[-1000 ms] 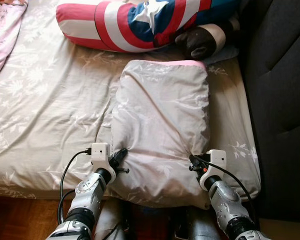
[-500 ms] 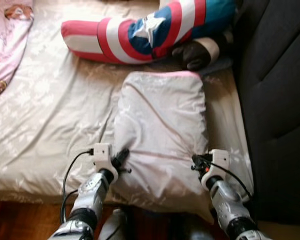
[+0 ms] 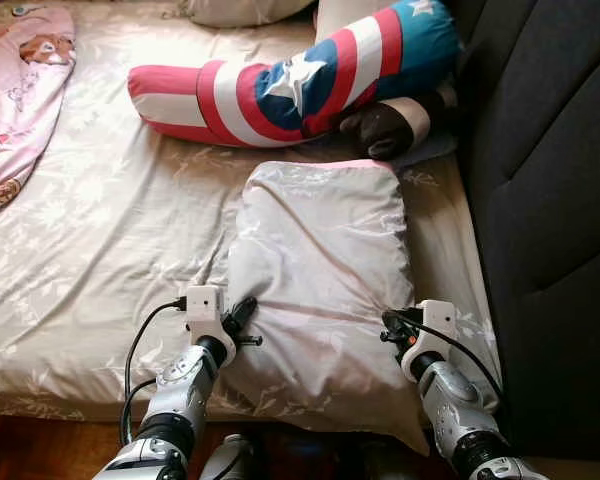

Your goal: Clean up the room

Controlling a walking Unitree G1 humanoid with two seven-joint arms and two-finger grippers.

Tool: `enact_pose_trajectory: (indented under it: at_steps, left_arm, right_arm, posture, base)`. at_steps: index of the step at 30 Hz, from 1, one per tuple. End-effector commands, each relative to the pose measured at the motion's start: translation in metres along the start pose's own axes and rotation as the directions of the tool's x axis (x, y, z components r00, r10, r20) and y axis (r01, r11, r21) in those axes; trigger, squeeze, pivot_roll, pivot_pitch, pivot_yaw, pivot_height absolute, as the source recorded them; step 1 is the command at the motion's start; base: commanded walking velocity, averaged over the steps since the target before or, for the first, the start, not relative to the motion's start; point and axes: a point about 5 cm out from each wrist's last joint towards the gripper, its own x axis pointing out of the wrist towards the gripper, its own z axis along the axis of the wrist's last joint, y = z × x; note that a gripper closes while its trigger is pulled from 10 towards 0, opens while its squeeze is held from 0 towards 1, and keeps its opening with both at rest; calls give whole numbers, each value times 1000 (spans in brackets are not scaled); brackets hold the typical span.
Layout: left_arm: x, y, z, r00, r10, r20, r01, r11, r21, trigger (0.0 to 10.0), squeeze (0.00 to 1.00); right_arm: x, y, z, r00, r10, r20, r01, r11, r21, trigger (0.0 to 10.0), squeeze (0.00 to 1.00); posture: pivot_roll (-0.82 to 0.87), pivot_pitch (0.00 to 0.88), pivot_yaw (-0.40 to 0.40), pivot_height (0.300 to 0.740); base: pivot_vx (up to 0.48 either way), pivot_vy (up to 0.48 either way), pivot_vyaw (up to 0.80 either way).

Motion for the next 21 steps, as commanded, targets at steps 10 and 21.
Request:
enact_pose_trajectory:
  at_steps: [10,21]
  left_arm:
    - [-5,10,0,999,33,18,-33,999,2,10000,0]
    - [-6,10,-2,999,34,9,-34,999,22,10000,0]
  right_arm:
    - [-1,-5,-1,999,-43,-4,42,999,-11,10000,0]
    - [-2,-5,-5,999,-39,-18,39,999,-14,10000,0]
  posture:
    - [-17,177,-16,740]
    - [-15,188,-17,740]
  base:
    - [0,0,-599]
    - [0,-123,-777]
